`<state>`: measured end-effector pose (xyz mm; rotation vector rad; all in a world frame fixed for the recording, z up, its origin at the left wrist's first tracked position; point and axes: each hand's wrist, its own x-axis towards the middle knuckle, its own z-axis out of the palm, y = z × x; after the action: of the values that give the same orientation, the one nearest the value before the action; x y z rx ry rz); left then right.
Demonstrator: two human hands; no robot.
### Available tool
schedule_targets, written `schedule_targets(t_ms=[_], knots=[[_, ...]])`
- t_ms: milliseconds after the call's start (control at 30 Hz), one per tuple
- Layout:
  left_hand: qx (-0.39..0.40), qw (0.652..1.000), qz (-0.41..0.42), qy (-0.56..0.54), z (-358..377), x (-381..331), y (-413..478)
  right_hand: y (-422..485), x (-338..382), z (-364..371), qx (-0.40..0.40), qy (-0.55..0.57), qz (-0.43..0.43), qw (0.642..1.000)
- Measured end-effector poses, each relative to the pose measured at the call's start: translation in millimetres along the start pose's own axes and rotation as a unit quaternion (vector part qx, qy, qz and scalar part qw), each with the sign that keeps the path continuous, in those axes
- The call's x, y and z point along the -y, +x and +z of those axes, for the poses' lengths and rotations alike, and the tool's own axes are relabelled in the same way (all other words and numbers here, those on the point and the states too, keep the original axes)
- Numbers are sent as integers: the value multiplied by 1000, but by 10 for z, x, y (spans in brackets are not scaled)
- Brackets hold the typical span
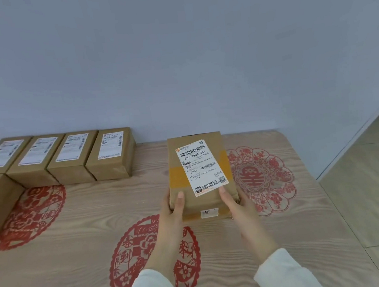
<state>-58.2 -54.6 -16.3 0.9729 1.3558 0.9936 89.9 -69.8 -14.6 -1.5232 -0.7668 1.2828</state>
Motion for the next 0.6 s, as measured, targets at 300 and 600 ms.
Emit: schedule_targets(t_ms=[300, 600], knots=[[10, 1000, 22, 19, 31, 400, -19, 30, -432, -153, -1, -14, -78, 997], [8, 994, 109, 20, -21, 825, 284, 331, -887, -59, -2, 17, -177, 984]])
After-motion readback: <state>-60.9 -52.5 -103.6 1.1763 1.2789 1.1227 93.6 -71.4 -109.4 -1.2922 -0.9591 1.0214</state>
